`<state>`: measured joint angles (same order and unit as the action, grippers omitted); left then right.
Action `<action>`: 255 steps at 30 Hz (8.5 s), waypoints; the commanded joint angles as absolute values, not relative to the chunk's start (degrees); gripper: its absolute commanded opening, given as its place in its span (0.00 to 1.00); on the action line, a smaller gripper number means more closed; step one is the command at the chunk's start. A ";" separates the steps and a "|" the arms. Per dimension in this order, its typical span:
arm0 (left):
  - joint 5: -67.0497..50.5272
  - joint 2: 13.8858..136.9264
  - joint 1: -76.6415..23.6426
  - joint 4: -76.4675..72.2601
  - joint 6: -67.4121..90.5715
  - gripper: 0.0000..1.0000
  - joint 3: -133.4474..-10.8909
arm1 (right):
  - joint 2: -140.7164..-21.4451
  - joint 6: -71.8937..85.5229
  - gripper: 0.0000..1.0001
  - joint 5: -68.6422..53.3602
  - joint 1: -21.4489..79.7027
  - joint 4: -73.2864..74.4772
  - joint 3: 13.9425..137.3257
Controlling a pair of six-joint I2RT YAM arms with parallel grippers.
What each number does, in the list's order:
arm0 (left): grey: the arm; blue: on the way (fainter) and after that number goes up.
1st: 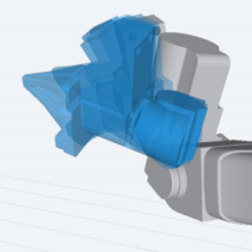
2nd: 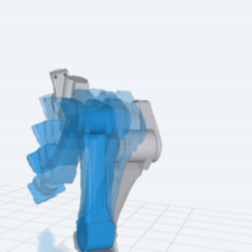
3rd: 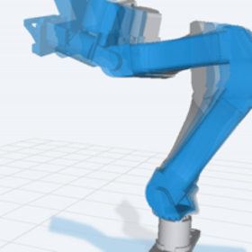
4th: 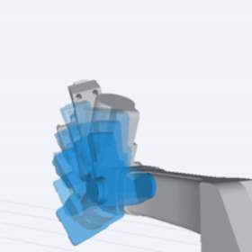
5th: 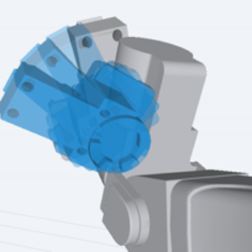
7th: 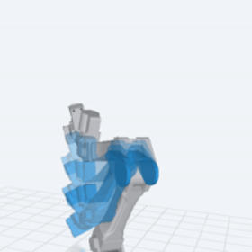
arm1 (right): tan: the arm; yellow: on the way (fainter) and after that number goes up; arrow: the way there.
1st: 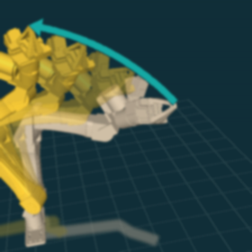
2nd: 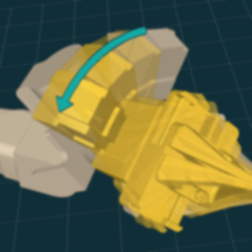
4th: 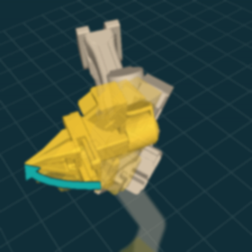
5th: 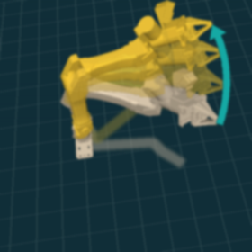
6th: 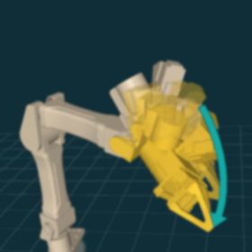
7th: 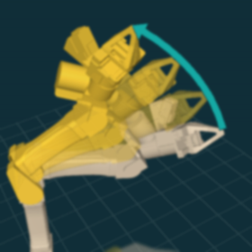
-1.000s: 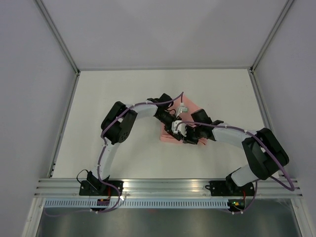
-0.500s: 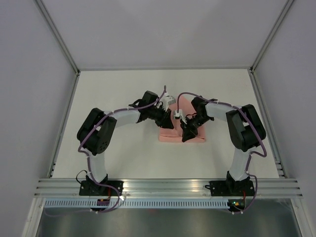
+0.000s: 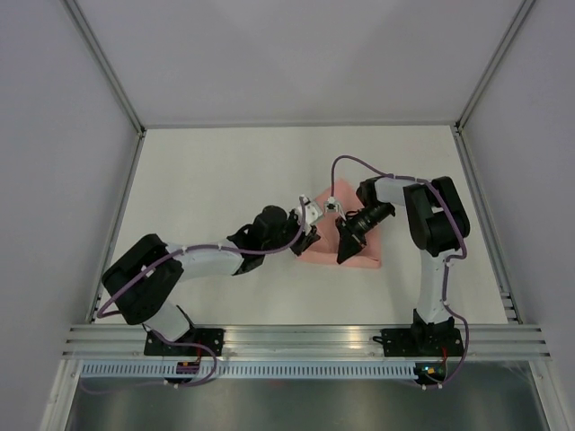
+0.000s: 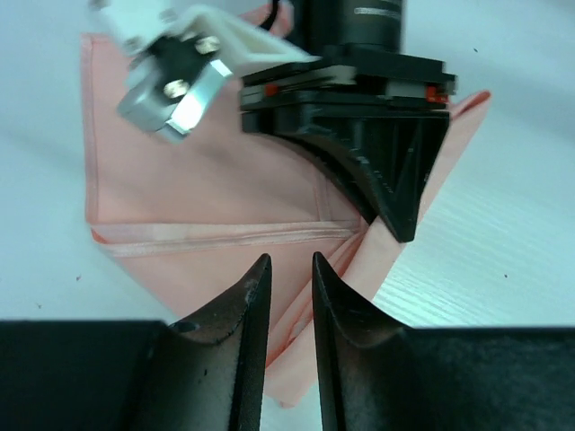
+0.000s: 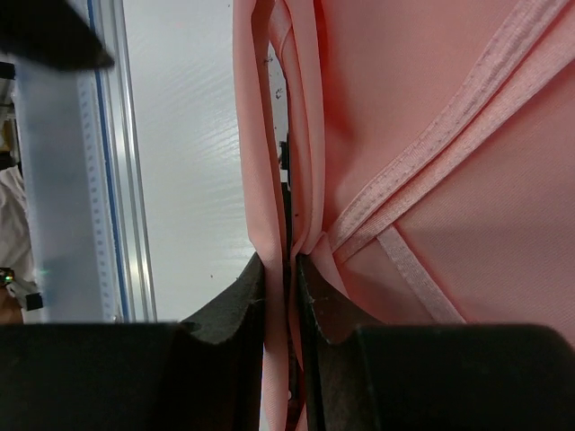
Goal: Fold the napkin, place the utensils inside, and roll it up
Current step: Roll the napkin with the utensil
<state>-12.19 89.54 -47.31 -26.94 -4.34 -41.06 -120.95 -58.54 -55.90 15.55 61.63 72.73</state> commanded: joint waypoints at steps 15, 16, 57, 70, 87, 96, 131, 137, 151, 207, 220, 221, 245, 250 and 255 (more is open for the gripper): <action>10.81 100.36 -67.32 -34.97 -35.24 0.40 -40.69 | -127.18 -59.94 0.13 -48.52 13.54 60.03 74.79; 11.25 100.89 -67.67 -35.50 -36.90 0.41 -40.78 | -127.44 -59.85 0.13 -48.60 13.62 60.12 74.97; -8.86 109.60 -64.78 -18.73 -30.16 0.02 -46.84 | -120.96 -56.78 0.59 -48.52 11.69 59.60 75.50; -24.86 110.65 -58.98 -3.97 -22.42 0.02 -55.97 | -107.50 -46.85 0.70 -49.57 3.44 48.87 71.90; -48.15 123.56 -49.13 15.12 -10.11 0.02 -73.03 | -74.46 -51.31 0.73 -51.07 -2.30 29.97 43.60; -51.68 127.70 -47.46 18.45 -7.65 0.02 -77.33 | -63.11 -46.94 0.74 -35.97 14.75 15.40 29.45; -41.40 115.86 -43.86 6.25 5.36 0.36 -73.75 | -75.76 -46.49 0.17 -28.65 29.27 16.07 28.47; -34.81 109.17 -41.93 0.72 8.61 0.37 -69.27 | -82.87 -50.79 0.13 -35.75 25.32 23.53 34.26; -4.24 86.85 -44.37 -20.91 6.26 0.38 -46.78 | -108.69 -68.28 0.11 -47.02 14.95 54.02 55.27; -2.79 109.69 -70.67 -16.27 -23.30 0.02 -49.83 | -126.57 -61.27 0.21 -45.44 13.27 62.68 72.60; -17.83 111.09 -64.69 -7.12 -15.74 0.02 -53.44 | -113.13 -52.30 0.64 -44.21 11.43 57.57 70.84; -19.58 111.01 -63.47 -7.12 -15.04 0.02 -53.35 | -112.33 -52.03 0.64 -44.21 10.64 57.31 70.93; -45.79 124.80 -48.52 4.39 1.32 0.02 -67.41 | -59.69 -50.63 0.74 -36.42 10.01 21.02 32.02; -48.16 128.32 -47.29 6.77 2.55 0.02 -70.22 | -55.89 -48.69 0.78 -27.61 22.82 14.25 25.85; -49.04 129.37 -47.20 7.29 3.16 0.02 -71.10 | -59.05 -48.16 0.78 -20.49 29.87 8.53 22.42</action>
<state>-54.13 124.38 -46.76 -1.54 3.01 -72.84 -57.76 -49.04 -26.83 27.33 16.12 24.08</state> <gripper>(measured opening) 0.196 0.776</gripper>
